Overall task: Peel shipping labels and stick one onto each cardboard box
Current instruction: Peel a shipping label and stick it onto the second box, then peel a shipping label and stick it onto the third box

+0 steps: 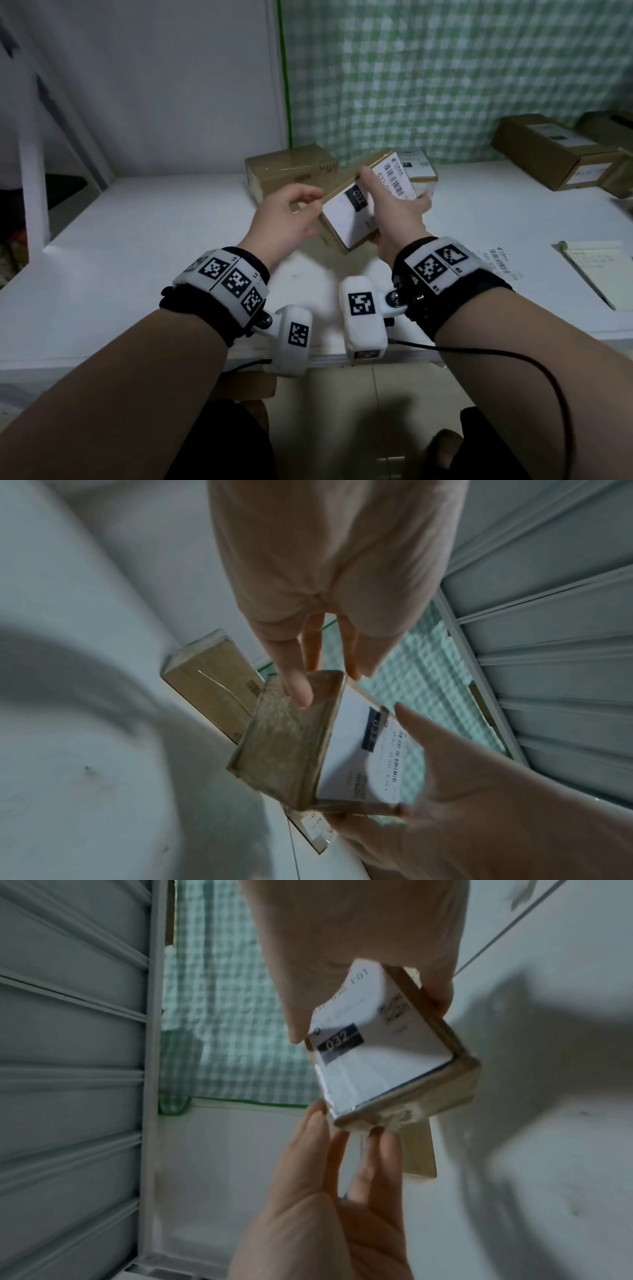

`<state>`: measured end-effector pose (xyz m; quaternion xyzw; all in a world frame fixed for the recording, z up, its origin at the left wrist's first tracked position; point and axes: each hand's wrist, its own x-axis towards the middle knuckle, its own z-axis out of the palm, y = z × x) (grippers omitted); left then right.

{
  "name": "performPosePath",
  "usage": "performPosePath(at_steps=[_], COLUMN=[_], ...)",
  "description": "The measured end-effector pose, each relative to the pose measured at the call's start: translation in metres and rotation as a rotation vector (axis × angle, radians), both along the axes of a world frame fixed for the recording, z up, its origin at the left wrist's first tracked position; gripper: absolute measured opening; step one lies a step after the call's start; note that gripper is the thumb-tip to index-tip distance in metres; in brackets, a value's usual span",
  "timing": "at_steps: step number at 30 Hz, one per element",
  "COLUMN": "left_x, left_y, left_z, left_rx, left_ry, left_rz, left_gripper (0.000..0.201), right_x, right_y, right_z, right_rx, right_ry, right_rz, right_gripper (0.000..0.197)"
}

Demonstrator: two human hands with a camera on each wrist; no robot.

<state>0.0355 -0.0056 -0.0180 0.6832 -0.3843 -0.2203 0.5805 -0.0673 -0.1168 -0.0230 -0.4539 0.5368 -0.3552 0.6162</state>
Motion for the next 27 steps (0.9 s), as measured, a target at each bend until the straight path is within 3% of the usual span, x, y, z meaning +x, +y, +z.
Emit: performPosePath(at_steps=[4,8,11,14,19,21,27], left_x=[0.008,0.024,0.053,0.089,0.136,0.147,0.173], left_y=[-0.016,-0.036,-0.058,-0.080,-0.107,-0.113,-0.125], left_z=[0.000,0.003,0.008,0.012,0.008,0.004,-0.002], left_rx=[0.023,0.103,0.157,0.307,0.677,0.801,0.925], left_ry=[-0.053,-0.099,-0.266,-0.526,-0.654,-0.673,-0.564], left_rz=[-0.054,-0.140,-0.032,0.107,0.075,0.047,0.042], left_gripper=[0.014,0.015,0.019,0.040,0.100,0.104,0.114], right_x=[0.018,0.025,0.031,0.042,0.067,0.077,0.095], right_y=[-0.012,-0.031,-0.051,-0.074,-0.103,-0.111,-0.125], right_z=[-0.001,0.006,0.012,0.018,0.018,0.014,-0.001], right_rx=[-0.047,-0.177,-0.340,-0.480,-0.639,-0.679,-0.744], right_ry=[-0.001,0.133,0.285,0.445,0.660,0.704,0.838], right_rz=[0.009,-0.024,-0.017,0.038,0.101,0.089,0.097], right_gripper=[0.141,0.116,0.100,0.092,0.078,0.073,0.067])
